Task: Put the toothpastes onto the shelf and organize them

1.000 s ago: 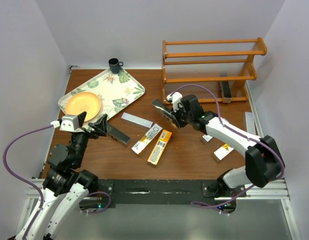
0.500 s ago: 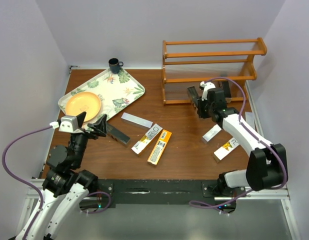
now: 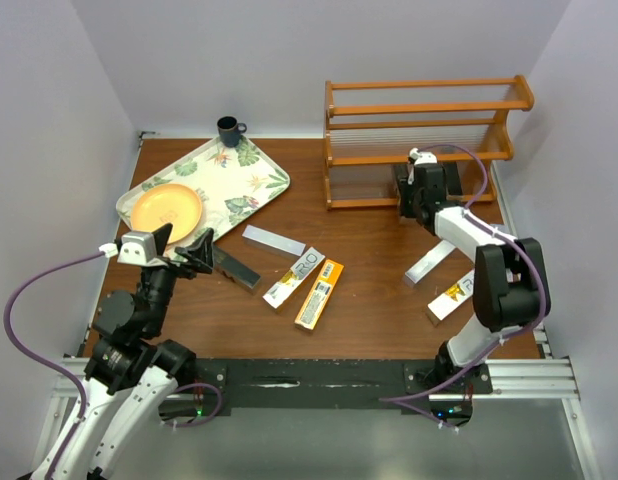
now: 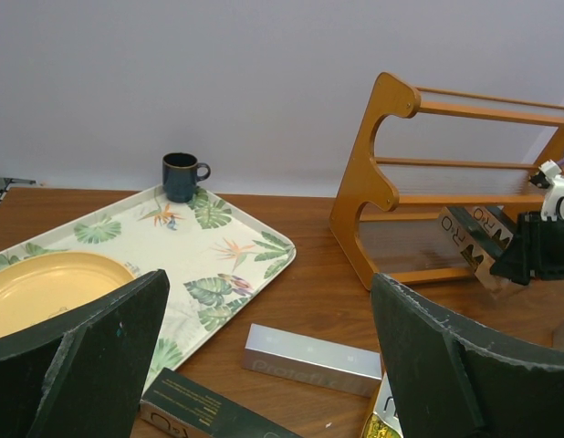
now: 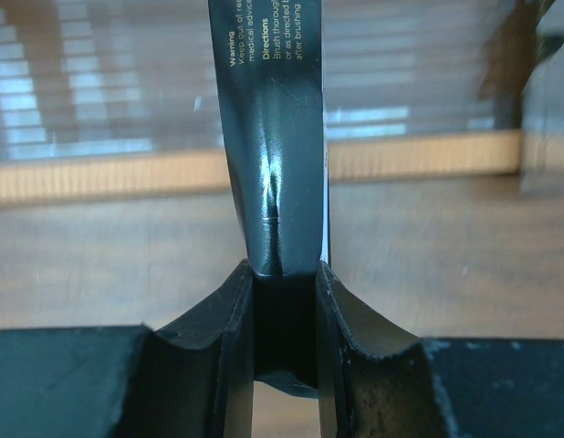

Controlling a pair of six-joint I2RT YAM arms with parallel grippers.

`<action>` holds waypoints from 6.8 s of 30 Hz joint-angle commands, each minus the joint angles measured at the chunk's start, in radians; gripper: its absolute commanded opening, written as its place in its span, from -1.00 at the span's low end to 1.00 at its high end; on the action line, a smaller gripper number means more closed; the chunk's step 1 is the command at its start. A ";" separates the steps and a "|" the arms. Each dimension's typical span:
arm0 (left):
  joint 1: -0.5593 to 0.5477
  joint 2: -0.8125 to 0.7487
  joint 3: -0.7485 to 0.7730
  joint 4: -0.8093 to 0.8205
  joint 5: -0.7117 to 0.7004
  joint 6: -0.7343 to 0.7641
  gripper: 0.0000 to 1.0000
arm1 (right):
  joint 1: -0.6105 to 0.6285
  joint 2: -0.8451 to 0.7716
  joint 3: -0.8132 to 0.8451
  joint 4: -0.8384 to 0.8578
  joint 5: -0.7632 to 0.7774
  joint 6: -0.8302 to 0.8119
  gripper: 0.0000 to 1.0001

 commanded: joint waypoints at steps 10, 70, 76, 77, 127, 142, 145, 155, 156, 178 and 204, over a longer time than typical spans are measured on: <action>0.005 0.024 0.020 0.031 0.019 0.006 0.95 | -0.029 0.177 0.243 0.132 0.023 -0.016 -0.49; 0.007 0.059 0.022 0.017 -0.014 0.001 0.95 | 0.641 -0.314 -0.280 0.403 -0.078 0.073 0.97; 0.008 0.050 0.023 0.017 -0.015 -0.002 0.95 | 0.807 -0.107 -0.160 0.483 -0.058 0.030 0.97; 0.008 0.050 0.022 0.017 -0.015 -0.002 0.95 | 0.822 -0.077 -0.142 0.488 -0.060 0.019 0.97; 0.008 0.007 0.022 0.021 -0.003 -0.004 0.96 | 0.976 0.191 0.084 0.367 -0.026 -0.065 -0.54; 0.008 0.011 0.022 0.017 -0.004 -0.004 0.96 | 0.918 -0.180 -0.109 0.131 0.230 -0.076 -0.57; 0.008 0.013 0.022 0.017 -0.006 -0.004 0.96 | 0.863 -0.240 -0.166 0.083 0.269 -0.027 -0.57; 0.008 0.027 0.024 0.019 -0.001 -0.005 0.96 | 0.585 -0.448 -0.306 0.014 0.333 0.113 -0.58; 0.008 0.027 0.022 0.019 0.000 -0.005 0.96 | 0.551 -0.437 -0.284 0.009 0.341 0.114 -0.58; 0.008 0.034 0.025 0.022 0.006 -0.004 0.96 | 0.358 0.123 0.067 0.331 0.299 0.090 -0.57; 0.008 0.033 0.025 0.022 0.014 -0.005 0.96 | 0.315 0.317 0.242 0.298 0.213 0.131 -0.40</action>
